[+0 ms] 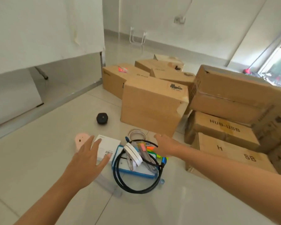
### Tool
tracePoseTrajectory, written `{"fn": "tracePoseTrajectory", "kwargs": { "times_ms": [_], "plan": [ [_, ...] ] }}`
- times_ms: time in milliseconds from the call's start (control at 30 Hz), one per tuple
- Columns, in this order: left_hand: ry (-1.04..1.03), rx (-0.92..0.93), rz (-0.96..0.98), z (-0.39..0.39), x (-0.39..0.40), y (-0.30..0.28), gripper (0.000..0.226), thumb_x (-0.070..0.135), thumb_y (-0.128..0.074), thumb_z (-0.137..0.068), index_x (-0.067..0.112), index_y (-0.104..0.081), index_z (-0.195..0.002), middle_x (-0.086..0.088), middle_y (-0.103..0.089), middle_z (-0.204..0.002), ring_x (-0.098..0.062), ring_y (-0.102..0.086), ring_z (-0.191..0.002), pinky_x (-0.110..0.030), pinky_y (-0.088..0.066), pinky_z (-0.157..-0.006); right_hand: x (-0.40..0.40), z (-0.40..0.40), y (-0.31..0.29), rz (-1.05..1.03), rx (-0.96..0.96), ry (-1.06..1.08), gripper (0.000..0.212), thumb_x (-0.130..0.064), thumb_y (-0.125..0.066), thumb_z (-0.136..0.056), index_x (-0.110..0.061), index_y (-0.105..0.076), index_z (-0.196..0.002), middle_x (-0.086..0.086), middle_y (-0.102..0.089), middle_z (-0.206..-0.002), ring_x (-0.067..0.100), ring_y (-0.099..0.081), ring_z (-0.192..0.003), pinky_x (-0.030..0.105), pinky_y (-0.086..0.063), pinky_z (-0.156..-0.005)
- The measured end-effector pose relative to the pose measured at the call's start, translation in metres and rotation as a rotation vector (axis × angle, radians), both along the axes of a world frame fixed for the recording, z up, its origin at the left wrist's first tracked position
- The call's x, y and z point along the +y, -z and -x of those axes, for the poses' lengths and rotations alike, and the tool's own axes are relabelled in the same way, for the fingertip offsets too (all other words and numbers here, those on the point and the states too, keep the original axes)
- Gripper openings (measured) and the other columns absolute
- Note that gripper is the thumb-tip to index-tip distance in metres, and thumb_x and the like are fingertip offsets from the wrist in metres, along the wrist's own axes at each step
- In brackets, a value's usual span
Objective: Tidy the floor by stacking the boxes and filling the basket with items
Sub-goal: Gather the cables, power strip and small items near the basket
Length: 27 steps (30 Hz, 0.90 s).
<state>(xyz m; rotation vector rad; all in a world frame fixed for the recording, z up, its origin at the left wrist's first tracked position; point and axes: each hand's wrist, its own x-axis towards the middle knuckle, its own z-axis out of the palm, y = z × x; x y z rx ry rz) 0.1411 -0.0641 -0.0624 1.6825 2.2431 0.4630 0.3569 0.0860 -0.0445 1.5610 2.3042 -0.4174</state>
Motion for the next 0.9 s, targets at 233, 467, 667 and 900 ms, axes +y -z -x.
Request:
{"fn": "tracePoseTrajectory", "kwargs": {
  "times_ms": [233, 467, 667, 900],
  "plan": [
    [-0.115, -0.544, 0.192, -0.050, 0.032, 0.043, 0.055, 0.042, -0.036, -0.097, 0.013, -0.030, -0.143, 0.002, -0.042, -0.137, -0.012, -0.041, -0.125, -0.030, -0.030, -0.104, 0.009, -0.025, 0.053, 0.106, 0.033, 0.169, 0.045, -0.039, -0.044, -0.094, -0.017, -0.037, -0.132, 0.012, -0.044, -0.128, 0.029, -0.052, -0.109, 0.036, -0.048, -0.086],
    [-0.221, -0.772, 0.157, -0.061, 0.032, 0.062, 0.035, 0.023, -0.036, -0.100, 0.023, -0.052, -0.131, 0.001, -0.049, -0.137, -0.012, -0.042, -0.123, -0.021, -0.027, -0.096, -0.007, 0.010, 0.047, -0.087, 0.469, -0.136, 0.051, -0.056, -0.039, -0.092, -0.019, -0.050, -0.126, -0.001, -0.053, -0.124, 0.016, -0.047, -0.114, 0.034, -0.041, -0.093],
    [-0.319, -0.804, 0.104, -0.052, 0.027, 0.060, 0.033, 0.022, -0.040, -0.098, 0.020, -0.052, -0.128, 0.001, -0.051, -0.132, -0.006, -0.042, -0.108, -0.020, -0.027, -0.089, -0.022, 0.050, 0.053, 0.044, 0.389, -0.054, 0.040, -0.030, -0.067, -0.083, -0.010, -0.054, -0.114, 0.007, -0.060, -0.106, 0.020, -0.055, -0.088, 0.029, -0.047, -0.065],
    [-0.309, -0.840, 0.026, -0.021, 0.015, 0.059, 0.029, 0.024, -0.045, -0.096, 0.022, -0.055, -0.124, 0.007, -0.051, -0.125, -0.009, -0.049, -0.109, -0.025, -0.037, -0.090, -0.020, 0.048, 0.018, -0.119, 0.482, 0.056, 0.010, -0.017, -0.062, -0.086, -0.012, -0.058, -0.093, 0.002, -0.054, -0.077, 0.021, -0.053, -0.071, 0.025, -0.038, -0.050]
  ]
}}
